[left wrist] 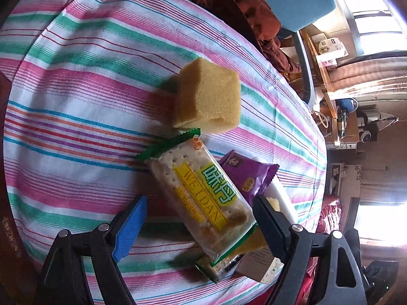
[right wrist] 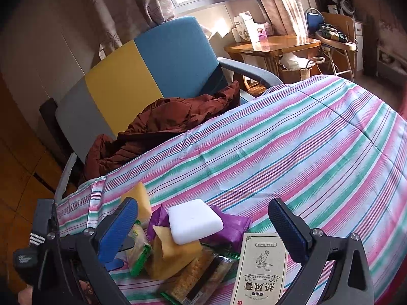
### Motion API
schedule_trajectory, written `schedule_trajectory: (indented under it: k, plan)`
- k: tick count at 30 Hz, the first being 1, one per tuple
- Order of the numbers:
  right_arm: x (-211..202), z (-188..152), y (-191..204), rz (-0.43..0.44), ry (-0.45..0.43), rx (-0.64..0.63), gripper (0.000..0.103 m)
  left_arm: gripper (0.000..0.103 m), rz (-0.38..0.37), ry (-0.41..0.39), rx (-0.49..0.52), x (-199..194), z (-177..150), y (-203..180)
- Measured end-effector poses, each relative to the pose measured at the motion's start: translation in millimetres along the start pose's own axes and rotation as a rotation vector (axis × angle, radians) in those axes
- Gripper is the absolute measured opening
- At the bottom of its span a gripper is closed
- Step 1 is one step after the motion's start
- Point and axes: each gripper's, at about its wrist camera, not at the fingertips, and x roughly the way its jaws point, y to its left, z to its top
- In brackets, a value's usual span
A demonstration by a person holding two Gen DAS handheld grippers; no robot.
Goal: Organize objects
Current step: 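Grasp the WEIDAN cracker packet with the left tool while the right tool grasps the white sponge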
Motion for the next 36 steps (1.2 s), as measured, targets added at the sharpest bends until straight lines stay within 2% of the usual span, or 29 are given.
schedule_trajectory:
  k: [6,8,10,12,14,18,23,26,30,32,36]
  plan:
    - [2,-1,-1,-0.003,0.006,0.001,0.103,0.083,0.020,-0.001,0.005,12,9,-2]
    - [3,0,-4,-0.008,0.004,0.008,0.103,0.072,0.046,-0.010,0.066,8,4,-6]
    - [3,3,-11,-0.020,-0.001,0.028,0.103,0.050,0.072,-0.011,0.134,6,-2,-6]
    - [2,6,-21,-0.027,-0.012,0.072,0.103,0.040,0.094,-0.012,0.185,3,-8,-1]
    - [2,8,-33,-0.028,-0.016,0.122,0.103,0.039,0.114,-0.020,0.243,-2,-16,2]
    - [5,9,-47,-0.031,-0.004,0.186,0.103,0.036,0.207,-0.046,0.390,-9,-40,2]
    - [16,9,-45,-0.022,0.037,0.173,0.103,0.036,0.312,-0.083,0.573,-14,-71,5]
    - [24,5,-28,-0.010,0.081,0.086,0.102,0.037,0.321,-0.100,0.594,-14,-78,5]
    - [34,-4,-3,-0.020,0.123,-0.049,0.098,0.036,0.292,-0.101,0.564,-17,-74,11]
    - [43,-8,6,0.012,0.176,-0.088,0.098,0.036,0.283,-0.097,0.559,-18,-74,13]
    - [57,-11,28,-0.007,0.254,-0.219,0.097,0.037,0.269,-0.101,0.553,-19,-74,17]
